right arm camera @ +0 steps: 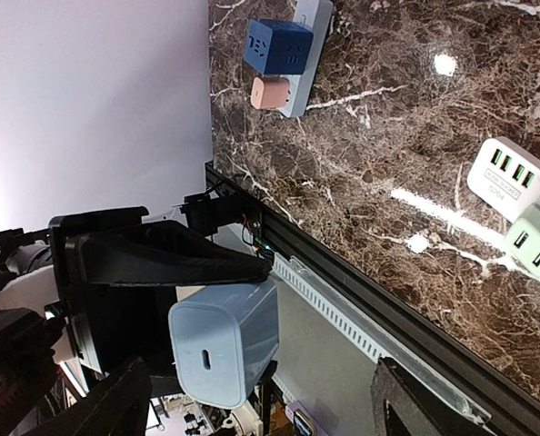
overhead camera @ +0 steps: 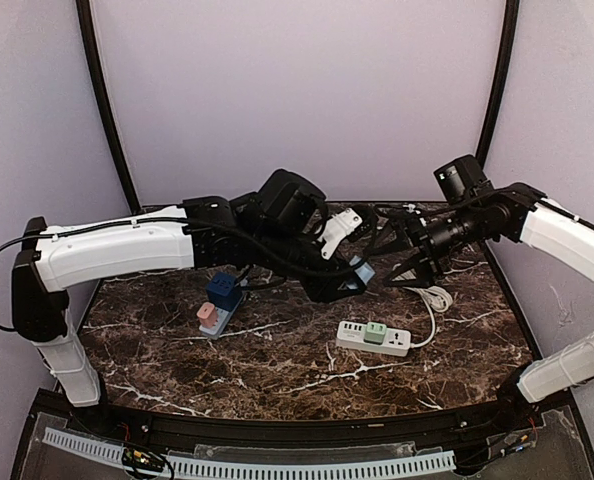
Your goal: Insert the plug
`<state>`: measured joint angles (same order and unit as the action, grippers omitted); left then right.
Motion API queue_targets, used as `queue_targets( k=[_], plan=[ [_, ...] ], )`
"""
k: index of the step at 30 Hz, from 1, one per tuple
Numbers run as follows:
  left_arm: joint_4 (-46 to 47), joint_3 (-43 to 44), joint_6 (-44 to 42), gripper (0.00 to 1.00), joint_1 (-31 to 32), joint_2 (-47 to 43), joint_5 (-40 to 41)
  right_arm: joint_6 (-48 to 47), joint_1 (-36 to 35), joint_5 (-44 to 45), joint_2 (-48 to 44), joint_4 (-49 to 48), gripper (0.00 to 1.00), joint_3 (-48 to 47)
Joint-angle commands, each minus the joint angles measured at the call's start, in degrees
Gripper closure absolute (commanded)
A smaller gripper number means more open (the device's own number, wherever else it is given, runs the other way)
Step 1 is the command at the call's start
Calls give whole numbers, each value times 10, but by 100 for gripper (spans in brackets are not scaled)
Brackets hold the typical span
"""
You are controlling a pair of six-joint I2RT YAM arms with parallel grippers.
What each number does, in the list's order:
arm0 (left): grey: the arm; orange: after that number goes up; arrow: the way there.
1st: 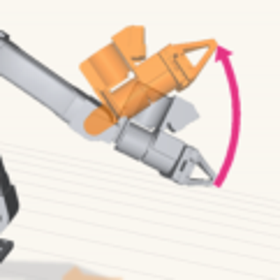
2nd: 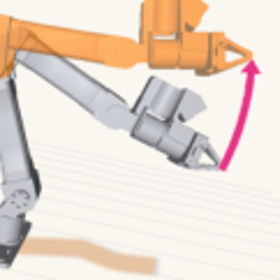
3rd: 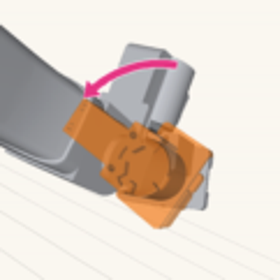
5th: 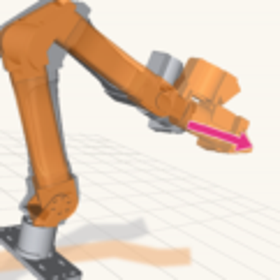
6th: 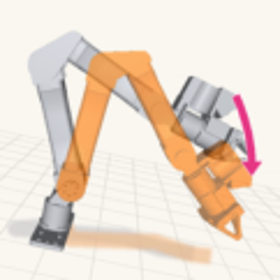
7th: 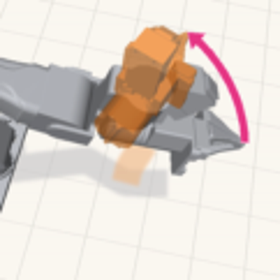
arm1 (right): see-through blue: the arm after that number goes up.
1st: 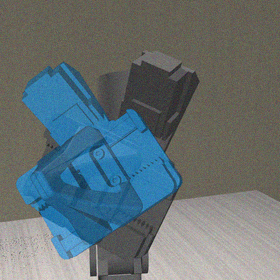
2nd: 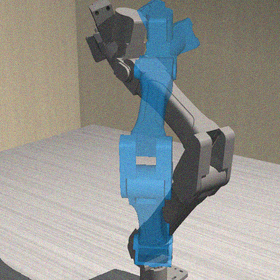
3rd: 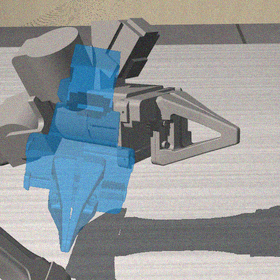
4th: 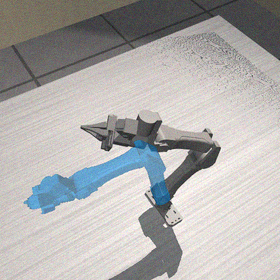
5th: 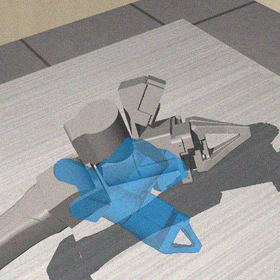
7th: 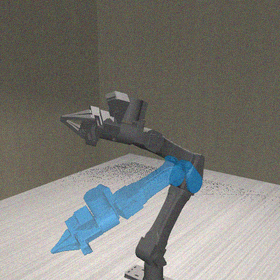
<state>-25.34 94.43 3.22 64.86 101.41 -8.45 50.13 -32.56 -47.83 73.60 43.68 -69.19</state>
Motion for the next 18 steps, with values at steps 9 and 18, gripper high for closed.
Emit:
queue_targets(
  k=[9,18],
  plan=[
    [-14,48,-5,89,10,30,-3,-7,3,-11,8,2,26,6],
    [-18,68,-8,90,11,47,-18,-31,2,-2,14,29,36,9]
  ],
)
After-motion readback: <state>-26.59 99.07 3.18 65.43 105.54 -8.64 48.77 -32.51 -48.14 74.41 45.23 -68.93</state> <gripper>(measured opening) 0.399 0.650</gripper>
